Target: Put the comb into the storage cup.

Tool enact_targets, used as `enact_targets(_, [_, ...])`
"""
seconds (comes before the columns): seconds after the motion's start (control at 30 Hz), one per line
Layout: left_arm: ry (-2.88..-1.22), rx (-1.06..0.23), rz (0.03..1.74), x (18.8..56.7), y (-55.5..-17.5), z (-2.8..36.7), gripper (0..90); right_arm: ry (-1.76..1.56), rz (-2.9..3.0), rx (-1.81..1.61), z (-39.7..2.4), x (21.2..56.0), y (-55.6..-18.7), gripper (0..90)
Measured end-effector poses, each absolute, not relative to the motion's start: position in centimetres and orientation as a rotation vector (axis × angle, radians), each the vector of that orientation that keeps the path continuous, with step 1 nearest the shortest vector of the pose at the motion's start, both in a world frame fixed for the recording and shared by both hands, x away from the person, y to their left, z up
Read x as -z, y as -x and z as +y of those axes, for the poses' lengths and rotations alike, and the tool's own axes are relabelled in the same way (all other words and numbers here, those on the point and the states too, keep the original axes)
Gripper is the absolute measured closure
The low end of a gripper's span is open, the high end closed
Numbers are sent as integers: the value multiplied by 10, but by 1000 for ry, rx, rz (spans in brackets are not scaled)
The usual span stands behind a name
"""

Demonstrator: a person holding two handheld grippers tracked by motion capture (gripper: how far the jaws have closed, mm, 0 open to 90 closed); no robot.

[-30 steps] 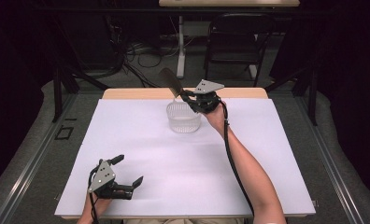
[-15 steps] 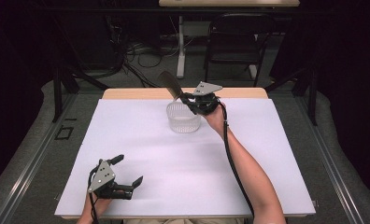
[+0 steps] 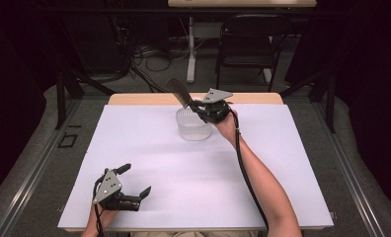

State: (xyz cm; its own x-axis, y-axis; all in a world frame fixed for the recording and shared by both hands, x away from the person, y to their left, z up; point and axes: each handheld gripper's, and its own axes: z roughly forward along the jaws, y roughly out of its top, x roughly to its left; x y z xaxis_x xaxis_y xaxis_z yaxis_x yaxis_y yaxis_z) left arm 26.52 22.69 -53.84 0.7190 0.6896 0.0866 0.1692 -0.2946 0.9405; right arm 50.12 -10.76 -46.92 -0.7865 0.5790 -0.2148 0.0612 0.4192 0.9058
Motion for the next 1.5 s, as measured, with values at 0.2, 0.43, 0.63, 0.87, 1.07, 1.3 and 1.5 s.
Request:
enact_targets(0.2, [-1833,-594,671,539,-266,227,0,-541,2191,-1340,-107,471,-500,721])
enact_targets(0.43, [-1832,-591,673,539,-266,226,0,-541,2219,-1318,-106,474,-501,719])
enact_targets(0.63, [-1834,-594,673,539,-266,227,0,-544,2244,-1298,-105,476,-501,719])
enact_targets(0.87, [-1835,-595,670,538,-266,227,0,-549,2286,-1265,-104,480,-502,720])
enact_targets(1.07, [-1835,-594,673,539,-266,227,0,-535,2316,-1229,-103,480,-502,719])
enact_targets(1.3, [-1835,-596,673,539,-265,227,0,-541,2361,-1159,-102,482,-501,688])
enact_targets(1.5, [-1837,-593,671,539,-266,226,0,-557,2384,-1109,-105,478,-499,595])
